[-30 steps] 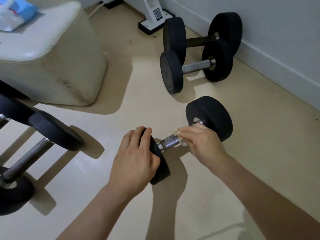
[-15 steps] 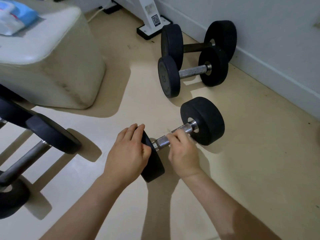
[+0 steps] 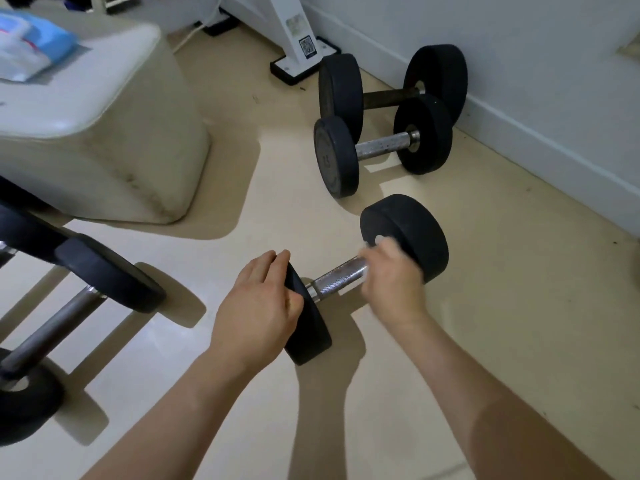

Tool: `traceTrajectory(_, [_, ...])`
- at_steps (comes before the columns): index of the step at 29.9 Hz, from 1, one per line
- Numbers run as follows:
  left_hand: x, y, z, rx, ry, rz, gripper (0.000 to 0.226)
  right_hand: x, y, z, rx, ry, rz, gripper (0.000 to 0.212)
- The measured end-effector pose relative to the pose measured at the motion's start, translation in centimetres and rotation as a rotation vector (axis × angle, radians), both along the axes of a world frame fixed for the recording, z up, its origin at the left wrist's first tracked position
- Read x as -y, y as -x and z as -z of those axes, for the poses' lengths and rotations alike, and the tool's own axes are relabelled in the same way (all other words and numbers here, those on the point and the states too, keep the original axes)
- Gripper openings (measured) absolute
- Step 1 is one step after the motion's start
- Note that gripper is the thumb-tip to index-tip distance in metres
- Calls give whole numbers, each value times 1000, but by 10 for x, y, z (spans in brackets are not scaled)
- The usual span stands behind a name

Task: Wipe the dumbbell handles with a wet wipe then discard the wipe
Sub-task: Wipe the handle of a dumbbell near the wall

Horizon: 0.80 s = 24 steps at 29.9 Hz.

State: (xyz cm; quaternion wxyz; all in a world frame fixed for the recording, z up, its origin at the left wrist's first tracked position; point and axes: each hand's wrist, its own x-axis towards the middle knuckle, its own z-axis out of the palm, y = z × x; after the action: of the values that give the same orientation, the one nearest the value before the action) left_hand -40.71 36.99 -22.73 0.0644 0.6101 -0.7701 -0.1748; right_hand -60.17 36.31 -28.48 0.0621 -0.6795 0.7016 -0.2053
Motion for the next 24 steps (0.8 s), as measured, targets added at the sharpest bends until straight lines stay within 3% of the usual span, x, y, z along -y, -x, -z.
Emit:
traceTrajectory(3, [-10,2,-1,33,41,8,62,-14,-12,2,66,81,112,23])
traceTrajectory(7, [-21,6,-5,42,110,35,58,-46,-36,-6,226,78,-166,29])
traceTrajectory(10, [-26,7,-6,42,131,34,55,-16,-5,-10,240,89,48,23])
traceTrajectory(12, [-29,8,-5,37,136,36,55,-12,-2,-11,236,-21,168,19])
traceTrajectory(17, [-42,7,-9,59,136,110,56,-49,-31,-22,224,-203,-211,18])
traceTrajectory(21, [-48,-2,-12,70,143,201,53,-16,4,-21,170,-120,64,20])
traceTrajectory(24, [-49,-5,-21,30,125,227,50,-44,-21,-30,150,-181,-112,16])
